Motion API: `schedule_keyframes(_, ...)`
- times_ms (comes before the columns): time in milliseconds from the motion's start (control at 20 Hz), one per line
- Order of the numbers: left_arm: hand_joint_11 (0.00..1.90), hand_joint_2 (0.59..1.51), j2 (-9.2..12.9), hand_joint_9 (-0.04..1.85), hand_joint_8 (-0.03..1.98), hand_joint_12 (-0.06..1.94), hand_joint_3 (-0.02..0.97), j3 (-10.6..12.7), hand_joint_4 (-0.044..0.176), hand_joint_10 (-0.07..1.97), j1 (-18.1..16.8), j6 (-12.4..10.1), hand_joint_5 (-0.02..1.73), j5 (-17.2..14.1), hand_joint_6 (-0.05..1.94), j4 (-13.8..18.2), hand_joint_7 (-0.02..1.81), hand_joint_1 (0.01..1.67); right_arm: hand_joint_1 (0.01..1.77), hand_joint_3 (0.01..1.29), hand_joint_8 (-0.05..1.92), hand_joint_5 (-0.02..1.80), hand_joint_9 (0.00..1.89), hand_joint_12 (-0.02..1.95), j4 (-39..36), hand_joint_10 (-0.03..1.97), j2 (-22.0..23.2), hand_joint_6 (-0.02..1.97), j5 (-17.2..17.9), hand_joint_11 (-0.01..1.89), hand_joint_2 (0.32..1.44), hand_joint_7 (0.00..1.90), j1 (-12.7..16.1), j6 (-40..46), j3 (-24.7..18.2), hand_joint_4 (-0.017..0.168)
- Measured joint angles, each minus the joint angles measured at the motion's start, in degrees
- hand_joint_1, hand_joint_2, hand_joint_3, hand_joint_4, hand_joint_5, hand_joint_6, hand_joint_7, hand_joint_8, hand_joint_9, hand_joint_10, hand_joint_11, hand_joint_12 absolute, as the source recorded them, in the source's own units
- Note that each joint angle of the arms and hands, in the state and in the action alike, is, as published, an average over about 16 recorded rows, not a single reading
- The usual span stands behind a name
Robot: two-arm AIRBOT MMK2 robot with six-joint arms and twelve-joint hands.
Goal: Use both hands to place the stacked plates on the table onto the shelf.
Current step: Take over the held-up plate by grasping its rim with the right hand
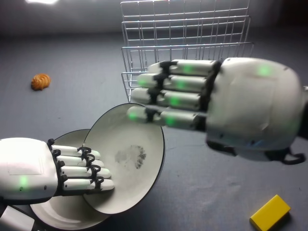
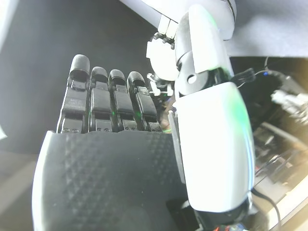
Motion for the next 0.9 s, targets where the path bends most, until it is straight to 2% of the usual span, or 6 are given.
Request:
schedule_keyframes(600,0.02,1.172,0.0,0.02,-0.02,0.01,0.009,-0.3,0.001,0.01,0.2,0.0,0.0,0.3,-0.01,-1.0,-0.01,0.02,1.19,0.02,0.01,0.1,0.05,0.48,9.7,0.01,-12.7,0.02,-2.4,0.01,1.05,0.05,-0.7,-11.3,6.4,-0.001)
schedule_keyframes(900,0.02,1.176,0.0,0.02,-0.02,0.01,0.009,-0.3,0.0,0.01,0.6,0.0,0.0,0.1,-0.01,-1.7,-0.01,0.02,1.15,0.02,0.01,0.18,0.14,0.66,12.2,0.02,-17.5,0.02,-3.5,0.01,1.05,0.14,-0.6,-13.8,8.9,-0.001)
